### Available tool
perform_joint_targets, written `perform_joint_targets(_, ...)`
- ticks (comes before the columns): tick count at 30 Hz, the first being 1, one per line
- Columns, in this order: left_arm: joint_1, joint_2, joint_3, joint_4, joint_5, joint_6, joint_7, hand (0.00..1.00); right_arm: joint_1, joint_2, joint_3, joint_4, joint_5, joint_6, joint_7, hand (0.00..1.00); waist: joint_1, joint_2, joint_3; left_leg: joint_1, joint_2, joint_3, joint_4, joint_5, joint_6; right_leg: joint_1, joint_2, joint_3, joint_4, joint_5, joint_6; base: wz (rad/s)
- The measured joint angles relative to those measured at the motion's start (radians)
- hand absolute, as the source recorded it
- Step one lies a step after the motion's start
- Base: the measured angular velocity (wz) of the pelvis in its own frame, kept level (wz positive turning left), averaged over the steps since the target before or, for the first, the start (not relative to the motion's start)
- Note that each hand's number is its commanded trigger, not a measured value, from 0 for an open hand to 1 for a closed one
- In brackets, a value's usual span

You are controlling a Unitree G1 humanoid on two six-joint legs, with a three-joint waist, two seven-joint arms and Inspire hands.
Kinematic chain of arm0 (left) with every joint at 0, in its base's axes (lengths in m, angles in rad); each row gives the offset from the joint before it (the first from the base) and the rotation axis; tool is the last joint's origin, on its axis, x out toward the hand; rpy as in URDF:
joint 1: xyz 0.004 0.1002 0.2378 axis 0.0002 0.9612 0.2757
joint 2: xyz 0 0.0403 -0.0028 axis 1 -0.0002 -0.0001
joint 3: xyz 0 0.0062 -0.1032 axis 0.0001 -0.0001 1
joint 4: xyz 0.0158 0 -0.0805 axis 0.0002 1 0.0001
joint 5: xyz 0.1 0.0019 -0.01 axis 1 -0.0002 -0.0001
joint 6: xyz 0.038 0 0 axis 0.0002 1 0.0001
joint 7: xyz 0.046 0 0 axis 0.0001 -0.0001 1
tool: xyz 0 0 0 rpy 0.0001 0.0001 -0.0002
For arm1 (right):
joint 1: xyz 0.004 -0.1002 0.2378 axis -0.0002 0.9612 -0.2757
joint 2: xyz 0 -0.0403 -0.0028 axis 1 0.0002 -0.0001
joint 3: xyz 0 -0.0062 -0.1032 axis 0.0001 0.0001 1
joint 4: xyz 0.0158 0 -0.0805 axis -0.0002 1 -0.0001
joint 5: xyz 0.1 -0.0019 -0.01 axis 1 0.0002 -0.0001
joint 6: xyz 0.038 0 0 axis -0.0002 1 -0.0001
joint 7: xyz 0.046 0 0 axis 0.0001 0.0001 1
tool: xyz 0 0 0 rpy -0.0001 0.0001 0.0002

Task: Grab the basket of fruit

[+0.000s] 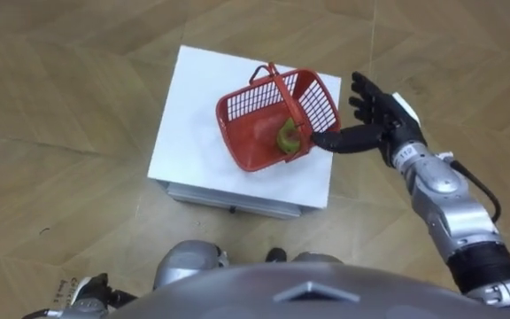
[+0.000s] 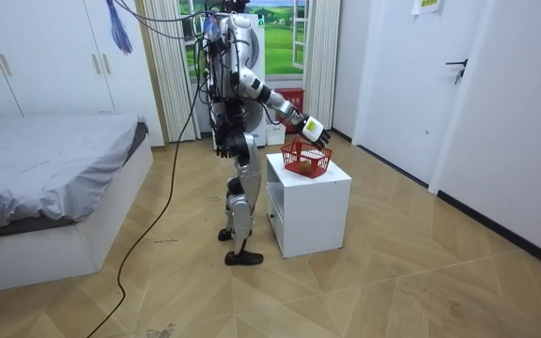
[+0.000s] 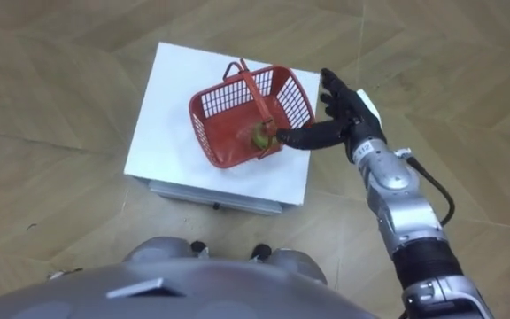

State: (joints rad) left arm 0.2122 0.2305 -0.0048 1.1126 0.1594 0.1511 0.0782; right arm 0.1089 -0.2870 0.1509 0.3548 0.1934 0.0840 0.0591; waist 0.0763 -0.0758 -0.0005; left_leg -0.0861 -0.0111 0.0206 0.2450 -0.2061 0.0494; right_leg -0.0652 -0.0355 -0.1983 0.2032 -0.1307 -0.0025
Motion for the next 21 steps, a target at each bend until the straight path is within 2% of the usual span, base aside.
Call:
perform_joint_targets(1,0.001,-0.001,0.002,-0.006,0.0,0.0,0.001,0.0,0.011,0.001,-0.018,0.01,-0.008,0.0,-0.012,0.0,-0.015,0.007,0.0027,0.016,0.0,0.004,-0.008,0.001,-0.001,0.011,0.001,0.004,0.0,0.0,0.0,-0.18)
perform_joint_targets(4,0.006,-0.004,0.005,-0.012,0.0,0.0,0.009,0.0,0.011,0.001,-0.054,0.066,-0.008,-0.01,-0.045,0.0,-0.035,0.018,0.0018,0.045,0.0,0.01,-0.023,0.001,-0.001,0.029,0.003,0.011,-0.002,-0.003,0.002,-0.09)
perform_joint_targets(6,0.006,-0.009,0.005,-0.016,0.0,-0.001,0.021,0.0,0.01,0.001,-0.068,0.133,-0.008,-0.022,-0.073,0.0,-0.046,0.016,0.0005,0.053,-0.001,0.011,-0.024,0.0,-0.002,0.035,0.004,0.013,-0.003,-0.004,0.003,-0.02)
perform_joint_targets(11,0.012,-0.02,0.004,-0.025,0.009,-0.001,0.024,0.0,0.028,0.008,-0.071,0.29,-0.007,-0.022,-0.121,0.0,-0.048,0.011,0.0005,0.069,0.0,0.017,-0.029,-0.005,-0.003,0.053,0.009,0.028,-0.019,-0.005,0.004,-0.05)
perform_joint_targets(16,0.015,-0.021,0.046,-0.035,0.03,-0.008,0.03,0.0,0.037,0.031,-0.126,0.431,-0.004,-0.033,-0.172,0.0,-0.054,0.02,0.0035,0.08,0.0,0.021,-0.034,-0.007,-0.003,0.058,0.008,0.033,-0.02,-0.008,0.006,-0.01)
perform_joint_targets(21,0.015,-0.028,0.052,-0.036,0.074,-0.008,0.036,0.0,0.049,0.053,-0.142,0.554,-0.011,-0.042,-0.186,0.0,-0.068,0.024,0.002,0.099,-0.002,0.016,-0.043,-0.009,-0.001,0.076,0.008,0.034,-0.018,-0.016,0.009,0.01)
